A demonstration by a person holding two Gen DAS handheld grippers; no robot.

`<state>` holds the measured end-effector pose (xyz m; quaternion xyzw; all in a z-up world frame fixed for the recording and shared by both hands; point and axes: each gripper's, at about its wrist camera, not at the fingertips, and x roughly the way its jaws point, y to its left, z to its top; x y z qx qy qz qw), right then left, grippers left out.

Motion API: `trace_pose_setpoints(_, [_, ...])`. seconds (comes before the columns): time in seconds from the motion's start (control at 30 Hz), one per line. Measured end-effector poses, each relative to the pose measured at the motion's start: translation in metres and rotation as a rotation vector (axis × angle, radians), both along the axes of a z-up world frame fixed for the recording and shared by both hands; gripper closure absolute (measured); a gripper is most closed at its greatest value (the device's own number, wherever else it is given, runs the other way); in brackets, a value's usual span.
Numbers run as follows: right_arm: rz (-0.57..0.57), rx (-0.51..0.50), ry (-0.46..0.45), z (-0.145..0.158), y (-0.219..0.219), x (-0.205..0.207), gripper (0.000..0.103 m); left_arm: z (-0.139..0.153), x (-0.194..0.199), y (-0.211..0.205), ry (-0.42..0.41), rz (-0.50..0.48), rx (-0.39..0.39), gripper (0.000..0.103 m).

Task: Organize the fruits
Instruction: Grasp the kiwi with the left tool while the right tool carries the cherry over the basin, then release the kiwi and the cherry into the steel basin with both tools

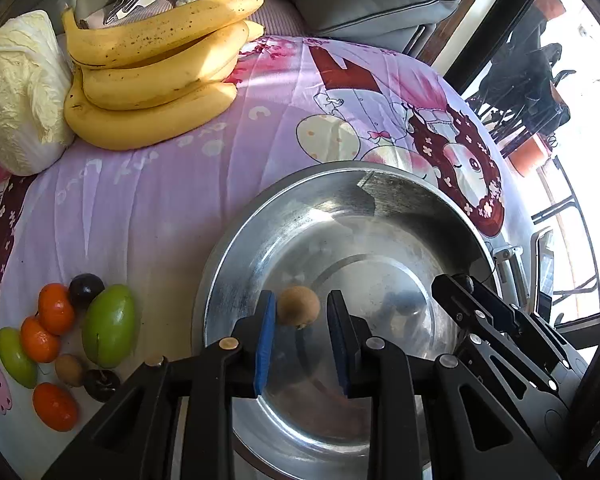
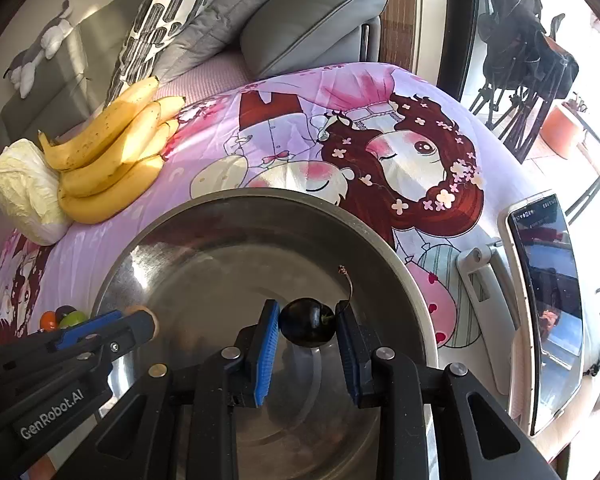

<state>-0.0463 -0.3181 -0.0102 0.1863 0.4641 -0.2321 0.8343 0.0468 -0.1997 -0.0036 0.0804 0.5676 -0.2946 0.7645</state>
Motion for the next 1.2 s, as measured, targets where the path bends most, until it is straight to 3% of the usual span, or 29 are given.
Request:
trace_pose_setpoints(0.13, [-0.002,0.002,0.000,0.000,0.000,0.000,0.072,0.002,0.000,0.003,-0.003,0.007,0.000,0.070])
trace_pose_setpoints(0.23, [0.002,0.009,-0.002,-0.001,0.000,0.001,0.067,0.005,-0.001,0.007,-0.006,0.017,-0.004,0.059])
trace_pose_setpoints(0.3, [0.004,0.005,-0.003,0.000,0.001,0.002,0.038,0.008,-0.001,0.010,-0.013,0.029,-0.002,0.048])
trace_pose_setpoints(0.33, [0.001,0.000,-0.007,0.001,0.001,0.002,0.034,0.009,0.000,0.012,-0.019,0.042,0.004,0.045])
trace_pose_setpoints(0.4, [0.002,0.000,-0.020,0.003,0.001,0.001,0.033,0.012,0.001,0.018,-0.034,0.070,0.007,0.035])
trace_pose_setpoints(0.63, [0.016,0.005,-0.028,0.001,0.004,0.003,0.017,0.022,0.008,0.043,-0.080,0.164,0.005,0.018])
trace_pose_setpoints(0.77, [0.024,0.004,-0.034,0.002,0.006,0.003,0.007,0.024,0.011,0.058,-0.111,0.210,0.017,0.017])
trace_pose_setpoints(0.87, [0.041,0.010,-0.043,0.001,0.009,0.004,0.001,0.022,0.012,0.070,-0.126,0.243,0.029,0.010])
trace_pose_setpoints(1.2, [0.170,0.061,-0.070,0.003,0.043,0.014,0.000,0.027,0.009,0.120,-0.172,0.371,0.053,0.008])
